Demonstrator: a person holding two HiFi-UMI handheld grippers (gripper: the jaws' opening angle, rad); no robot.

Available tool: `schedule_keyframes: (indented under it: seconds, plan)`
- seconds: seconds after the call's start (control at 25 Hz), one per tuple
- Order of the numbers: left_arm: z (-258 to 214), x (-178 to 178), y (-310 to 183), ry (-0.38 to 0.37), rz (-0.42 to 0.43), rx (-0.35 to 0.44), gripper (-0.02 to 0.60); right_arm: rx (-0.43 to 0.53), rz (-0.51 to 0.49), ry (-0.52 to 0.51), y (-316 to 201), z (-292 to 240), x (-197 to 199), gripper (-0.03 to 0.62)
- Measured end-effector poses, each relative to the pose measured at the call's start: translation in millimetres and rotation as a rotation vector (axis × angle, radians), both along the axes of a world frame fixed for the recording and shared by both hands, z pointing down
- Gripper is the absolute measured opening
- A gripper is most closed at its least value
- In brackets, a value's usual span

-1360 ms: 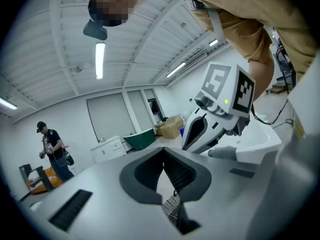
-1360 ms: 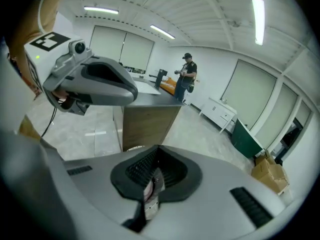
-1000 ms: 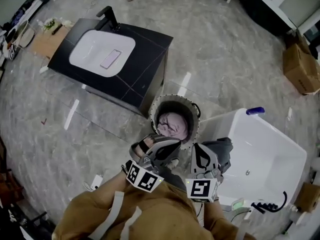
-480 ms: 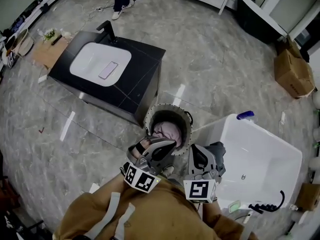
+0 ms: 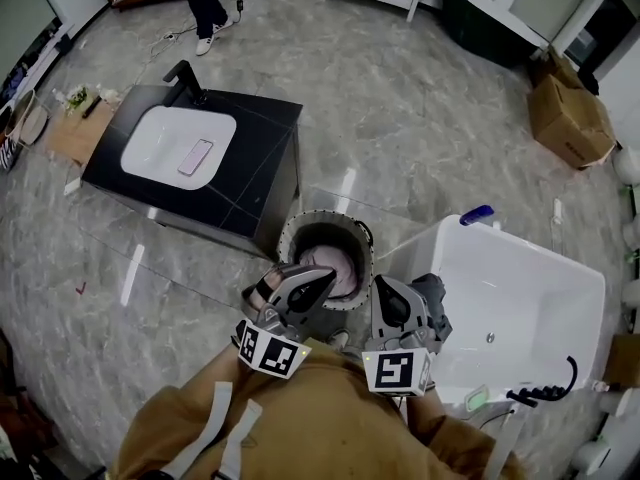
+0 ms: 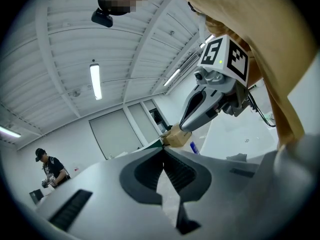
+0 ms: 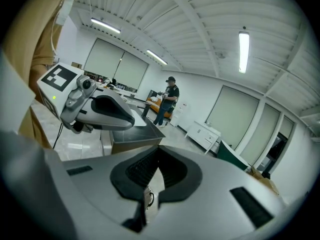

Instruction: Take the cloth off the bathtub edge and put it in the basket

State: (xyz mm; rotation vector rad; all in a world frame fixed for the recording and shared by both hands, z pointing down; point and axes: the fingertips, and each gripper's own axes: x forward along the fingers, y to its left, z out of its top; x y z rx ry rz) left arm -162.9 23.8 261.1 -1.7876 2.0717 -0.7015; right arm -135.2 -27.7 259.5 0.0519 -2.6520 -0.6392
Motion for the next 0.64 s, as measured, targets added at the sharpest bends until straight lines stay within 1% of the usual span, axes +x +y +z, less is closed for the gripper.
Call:
schedule_keyframes:
  seconds: [0.32, 0.64]
  plan:
    - [-11, -23, -3, -0.018, -0.028, 0.010, 0.006, 0.007, 0.035, -0.020, -17, -12, -6, 0.005]
    - [-10, -34, -7, -0.016, -0.043, 0.011, 0.006, 0.012, 0.033, -0.020, -23, -15, -20, 0.005]
